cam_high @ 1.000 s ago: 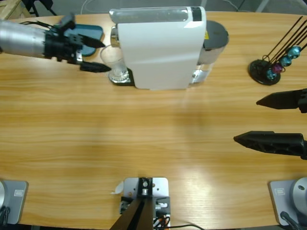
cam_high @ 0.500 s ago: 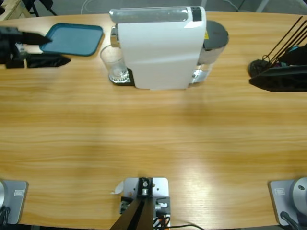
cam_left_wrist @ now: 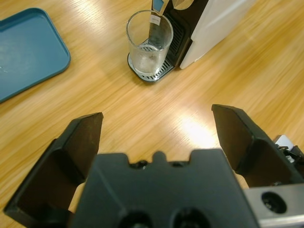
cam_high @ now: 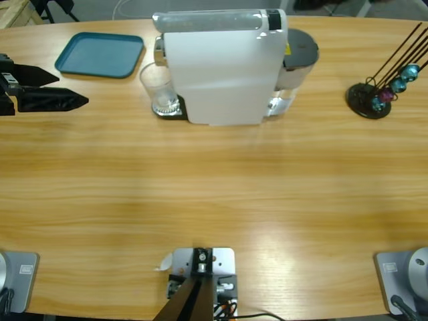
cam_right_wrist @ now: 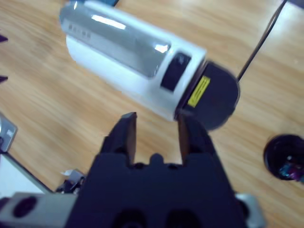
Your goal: Pour coffee
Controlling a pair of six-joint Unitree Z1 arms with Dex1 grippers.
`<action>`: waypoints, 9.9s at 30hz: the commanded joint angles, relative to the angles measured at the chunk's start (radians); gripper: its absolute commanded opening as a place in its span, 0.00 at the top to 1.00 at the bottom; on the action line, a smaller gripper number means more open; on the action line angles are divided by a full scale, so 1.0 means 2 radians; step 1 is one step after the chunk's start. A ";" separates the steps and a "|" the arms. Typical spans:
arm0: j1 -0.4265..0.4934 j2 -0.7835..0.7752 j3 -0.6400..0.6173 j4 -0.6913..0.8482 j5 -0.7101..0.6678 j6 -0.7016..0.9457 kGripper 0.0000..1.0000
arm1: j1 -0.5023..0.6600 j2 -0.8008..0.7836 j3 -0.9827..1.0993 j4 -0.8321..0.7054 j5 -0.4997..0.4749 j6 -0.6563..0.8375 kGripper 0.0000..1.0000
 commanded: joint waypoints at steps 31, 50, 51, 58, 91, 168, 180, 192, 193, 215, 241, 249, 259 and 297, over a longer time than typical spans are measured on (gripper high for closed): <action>-0.010 0.047 0.015 -0.007 0.000 -0.005 0.00 | -0.011 0.185 -0.181 0.106 -0.053 -0.044 1.00; -0.010 0.053 0.021 -0.015 0.002 -0.005 0.00 | -0.003 0.182 -0.116 0.089 -0.044 -0.045 1.00; -0.010 0.053 0.023 -0.015 0.002 -0.005 0.00 | -0.002 0.180 -0.113 0.085 -0.044 -0.045 1.00; -0.010 0.050 0.020 -0.018 0.001 -0.007 0.00 | -0.002 0.136 -0.196 0.093 -0.059 -0.060 0.00; -0.010 0.024 0.031 -0.019 0.007 0.007 0.00 | 0.017 0.107 -0.151 0.130 -0.047 0.006 0.00; -0.035 0.034 0.007 -0.036 -0.053 0.129 0.00 | 0.033 -0.203 0.418 -0.142 0.024 -0.061 0.00; -0.035 0.028 0.007 -0.036 -0.050 0.126 0.00 | 0.034 -0.288 0.477 -0.206 -0.045 -0.033 0.00; -0.035 0.014 0.015 -0.036 -0.048 0.124 0.00 | 0.049 -0.290 0.454 -0.165 -0.063 -0.066 0.00; -0.035 0.013 0.015 -0.036 -0.047 0.124 0.00 | 0.049 -0.287 0.453 -0.166 -0.066 -0.073 0.00; -0.035 0.005 0.026 -0.036 -0.047 0.124 0.00 | 0.046 -0.304 0.451 -0.161 -0.070 -0.088 0.00; -0.035 -0.003 0.036 -0.053 -0.052 0.124 0.00 | 0.046 -0.290 0.447 -0.159 -0.070 -0.088 0.00; -0.027 -0.011 0.043 -0.052 -0.054 0.128 0.00 | 0.046 -0.289 0.447 -0.159 -0.070 -0.088 0.00; 0.064 0.061 0.042 -0.053 -0.168 0.242 0.00 | 0.046 -0.281 0.444 -0.157 -0.068 -0.088 0.00; 0.049 0.349 -0.120 -0.108 -0.196 0.361 0.00 | 0.046 -0.239 0.432 -0.150 -0.065 -0.090 0.00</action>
